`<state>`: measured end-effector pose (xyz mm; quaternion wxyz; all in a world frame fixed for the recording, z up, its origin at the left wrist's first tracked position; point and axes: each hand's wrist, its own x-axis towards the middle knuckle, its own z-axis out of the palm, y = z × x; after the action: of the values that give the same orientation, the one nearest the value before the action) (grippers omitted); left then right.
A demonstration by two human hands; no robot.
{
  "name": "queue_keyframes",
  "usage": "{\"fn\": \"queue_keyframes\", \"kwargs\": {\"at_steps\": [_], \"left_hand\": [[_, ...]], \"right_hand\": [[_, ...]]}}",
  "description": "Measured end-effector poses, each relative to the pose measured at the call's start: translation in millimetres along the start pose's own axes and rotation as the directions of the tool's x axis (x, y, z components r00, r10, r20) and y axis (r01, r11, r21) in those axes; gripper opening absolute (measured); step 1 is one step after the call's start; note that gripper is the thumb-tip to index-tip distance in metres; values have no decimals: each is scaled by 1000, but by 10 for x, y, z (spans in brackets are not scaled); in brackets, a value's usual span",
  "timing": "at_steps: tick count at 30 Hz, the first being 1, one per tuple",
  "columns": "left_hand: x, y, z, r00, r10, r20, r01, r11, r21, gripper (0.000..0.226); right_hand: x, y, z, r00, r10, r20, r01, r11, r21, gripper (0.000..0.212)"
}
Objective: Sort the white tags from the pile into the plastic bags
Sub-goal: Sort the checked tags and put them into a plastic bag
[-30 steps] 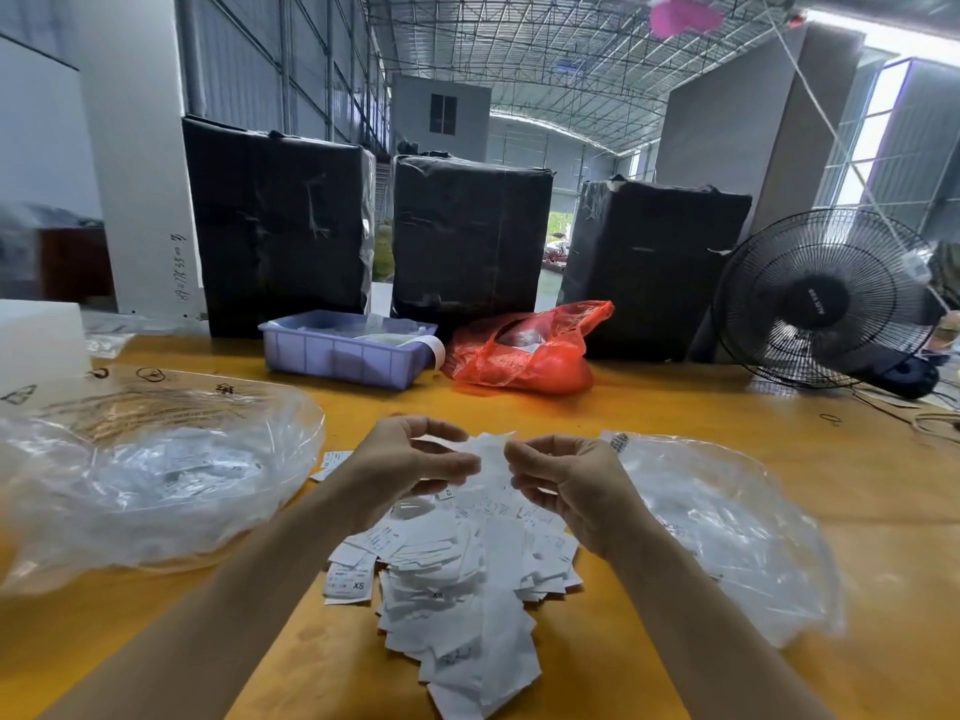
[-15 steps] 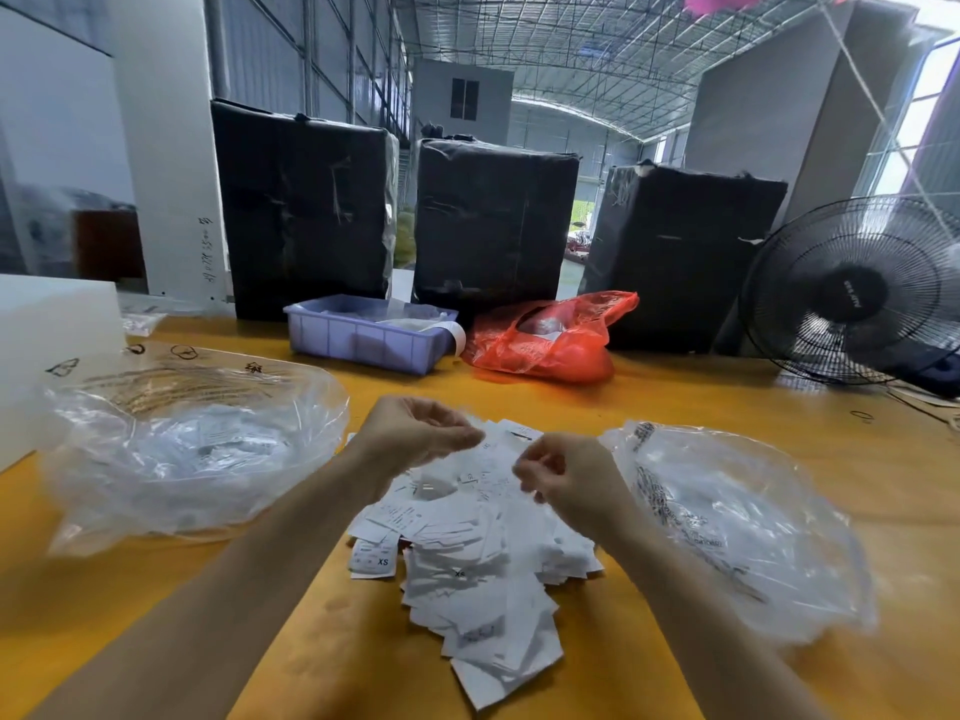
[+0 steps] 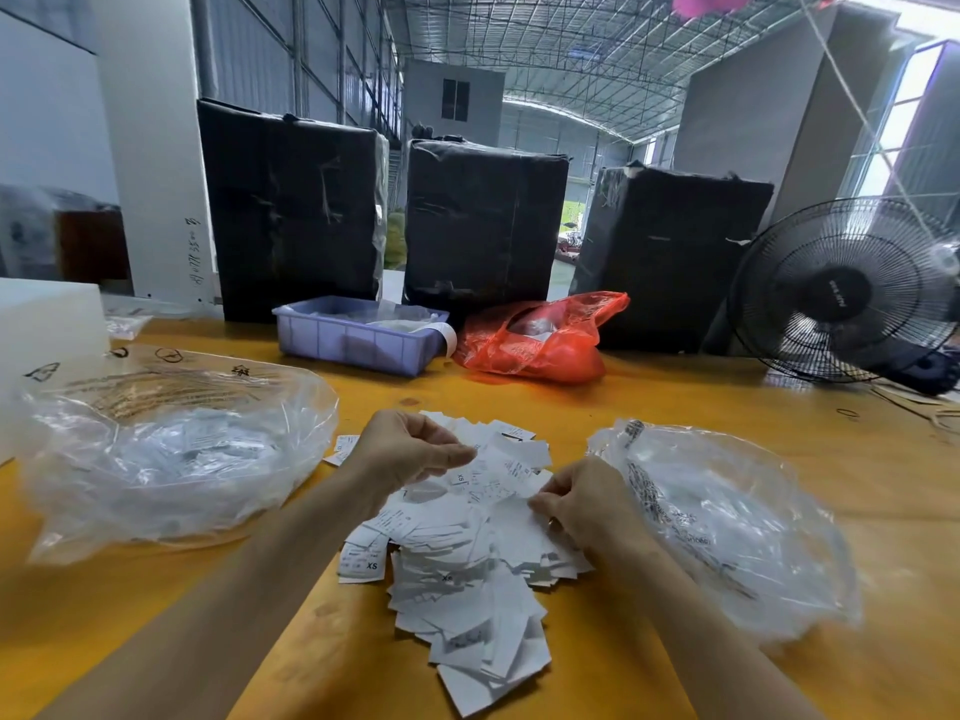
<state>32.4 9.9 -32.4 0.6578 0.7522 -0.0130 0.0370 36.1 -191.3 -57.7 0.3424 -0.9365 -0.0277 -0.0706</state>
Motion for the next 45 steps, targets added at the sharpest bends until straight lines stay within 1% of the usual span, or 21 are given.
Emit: {"fn": "queue_keyframes", "kwargs": {"at_steps": [3,5,6,8,10,12,15,20,23,25,27,28,29,30,31,32,33,35,37,41,45], "left_hand": [[5,-6,-5,1000,-3,4,3,1000,-4,18],[8,-5,-15,1000,-2,0,2,1000,-4,19],[9,-4,-20,1000,-2,-3,2,1000,-4,19],[13,-3,-20,1000,0,-6,0,1000,0,20],[14,-8,-9,1000,3,-3,-3,1000,1,19],[15,-12,0,1000,5,0,-5,1000,-1,18],[18,-15,6,1000,11,8,-11,1000,12,18],[17,-15,16,1000,9,15,-10,1000,19,18],[17,-16,14,1000,5,14,-5,1000,20,18],[14,-16,17,1000,1,21,-2,1000,22,19],[6,-15,26,1000,-5,31,4,1000,23,19],[3,-15,31,999,-7,35,7,1000,24,19],[3,-15,35,999,-9,37,8,1000,25,19],[4,-15,36,999,-11,38,10,1000,24,19],[6,-14,36,999,-12,37,11,1000,22,19],[8,-14,37,999,-13,37,12,1000,22,19],[9,-15,40,999,-14,38,13,1000,24,19],[7,-14,52,999,-18,44,17,999,30,19],[-2,-11,62,998,-21,53,19,999,28,19],[-38,10,80,997,-6,80,5,1000,6,25],[-68,10,115,995,7,97,-4,999,-39,26]], "right_hand": [[5,-6,26,994,-97,-43,93,992,-85,11],[3,-21,23,982,-180,-60,168,972,-165,27],[10,-34,1,974,-226,-31,216,958,-191,36],[21,-68,-80,951,-292,98,303,942,-141,45],[14,-83,-143,916,-289,278,329,938,-110,52],[0,-72,-160,880,-267,392,364,910,-197,59],[1,-48,-146,866,-253,432,383,890,-246,58],[23,17,-192,860,-228,457,339,924,-178,46],[42,78,-253,863,-217,457,275,960,-62,32],[51,99,-279,865,-219,451,258,966,-25,21],[55,93,-283,904,-220,367,231,973,14,12],[54,86,-284,933,-204,296,181,978,104,13],[52,75,-293,960,-163,228,104,962,251,15],[51,62,-314,976,-108,191,17,904,427,15],[48,47,-345,980,-59,190,-66,804,590,15],[44,33,-376,978,-28,206,-130,691,711,14],[37,20,-401,974,-19,225,-170,595,785,13],[20,-11,-424,969,-37,246,-196,495,847,11],[6,-42,-404,965,-59,255,-200,461,865,11],[0,-76,-351,968,-73,239,-184,441,879,13],[3,-124,-279,990,-45,134,-98,461,882,28]]}}
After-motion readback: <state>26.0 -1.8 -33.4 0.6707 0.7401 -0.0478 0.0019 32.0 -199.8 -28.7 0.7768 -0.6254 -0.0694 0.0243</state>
